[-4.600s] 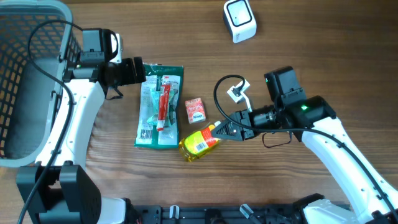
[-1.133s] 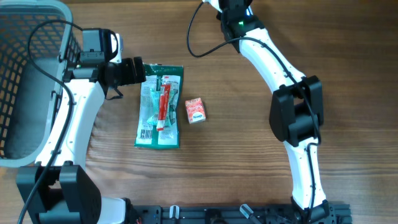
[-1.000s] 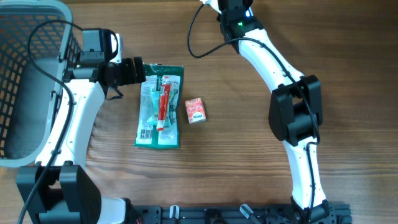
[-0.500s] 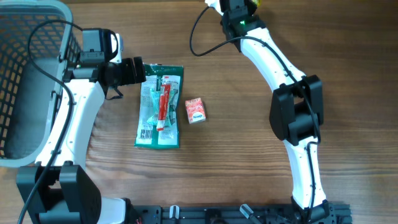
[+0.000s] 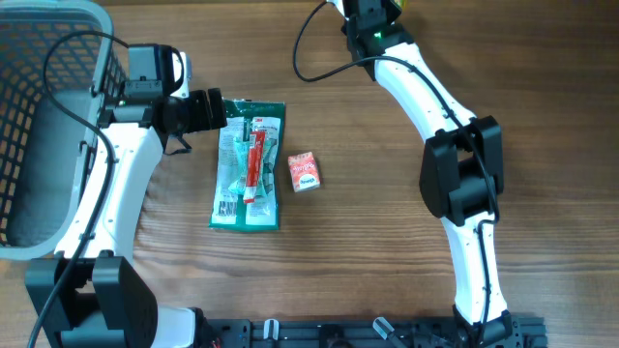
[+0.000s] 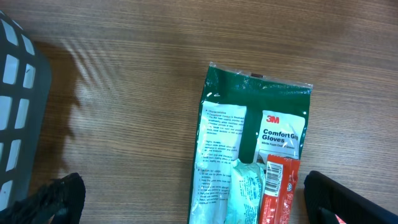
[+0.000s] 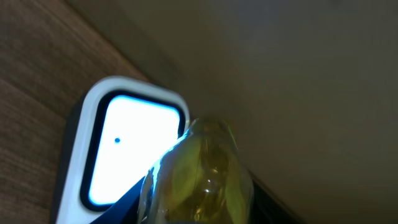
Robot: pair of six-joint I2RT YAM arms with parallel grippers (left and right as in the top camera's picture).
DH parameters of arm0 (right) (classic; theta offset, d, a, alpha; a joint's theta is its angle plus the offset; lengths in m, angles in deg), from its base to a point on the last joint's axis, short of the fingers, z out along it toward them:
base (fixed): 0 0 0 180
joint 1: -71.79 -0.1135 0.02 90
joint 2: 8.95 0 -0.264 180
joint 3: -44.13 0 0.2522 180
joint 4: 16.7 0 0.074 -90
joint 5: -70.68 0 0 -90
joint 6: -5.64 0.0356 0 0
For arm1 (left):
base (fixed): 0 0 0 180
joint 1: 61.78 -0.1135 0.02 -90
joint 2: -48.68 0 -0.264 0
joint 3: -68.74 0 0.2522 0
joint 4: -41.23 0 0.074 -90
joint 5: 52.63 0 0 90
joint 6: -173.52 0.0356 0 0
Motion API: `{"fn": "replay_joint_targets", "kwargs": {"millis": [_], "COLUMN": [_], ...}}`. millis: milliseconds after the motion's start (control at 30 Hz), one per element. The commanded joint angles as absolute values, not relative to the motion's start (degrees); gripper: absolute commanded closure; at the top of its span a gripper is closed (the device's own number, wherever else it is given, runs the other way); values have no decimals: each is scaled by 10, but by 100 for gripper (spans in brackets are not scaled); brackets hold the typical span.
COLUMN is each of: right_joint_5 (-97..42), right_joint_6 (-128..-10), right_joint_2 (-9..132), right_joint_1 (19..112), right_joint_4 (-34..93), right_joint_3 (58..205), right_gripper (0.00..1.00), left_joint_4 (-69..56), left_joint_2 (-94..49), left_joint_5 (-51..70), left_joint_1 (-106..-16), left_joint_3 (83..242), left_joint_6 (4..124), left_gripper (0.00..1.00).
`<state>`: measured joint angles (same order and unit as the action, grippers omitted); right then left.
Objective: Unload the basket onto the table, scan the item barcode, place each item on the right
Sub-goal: 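Move the bottle right and set it upright on the table, release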
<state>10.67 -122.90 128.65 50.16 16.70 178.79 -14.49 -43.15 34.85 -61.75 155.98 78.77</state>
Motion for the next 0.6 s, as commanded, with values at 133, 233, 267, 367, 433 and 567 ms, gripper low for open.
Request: {"fn": "replay_joint_targets", "kwargs": {"millis": [133, 233, 267, 367, 433, 567], "right_joint_5": [123, 97, 87, 57, 4, -117], "right_joint_6": [-1137, -1096, -1079, -1015, -946, -827], "right_joint_2": [1229, 1167, 1143, 1079, 1037, 1003], "right_joint_1": [494, 499, 502, 523, 553, 624], "right_joint_4": [165, 208, 233, 319, 402, 527], "right_joint_3": [1794, 1794, 1794, 1794, 1794, 1794], "right_gripper": [79, 80, 80, 80, 80, 81], "left_joint_4": [-143, -144, -144, -143, -144, -144], "left_joint_2": [-429, -429, -429, -429, -429, -429], "left_joint_5": [344, 344, 344, 344, 344, 344], "left_joint_1": [-619, -619, -619, -619, -619, -619], "left_joint_3": [1563, 1563, 1563, 1563, 1563, 1563], "left_joint_6": [797, 797, 797, 797, 797, 797], "left_gripper": [0, 0, 0, 0, 0, 0]}}
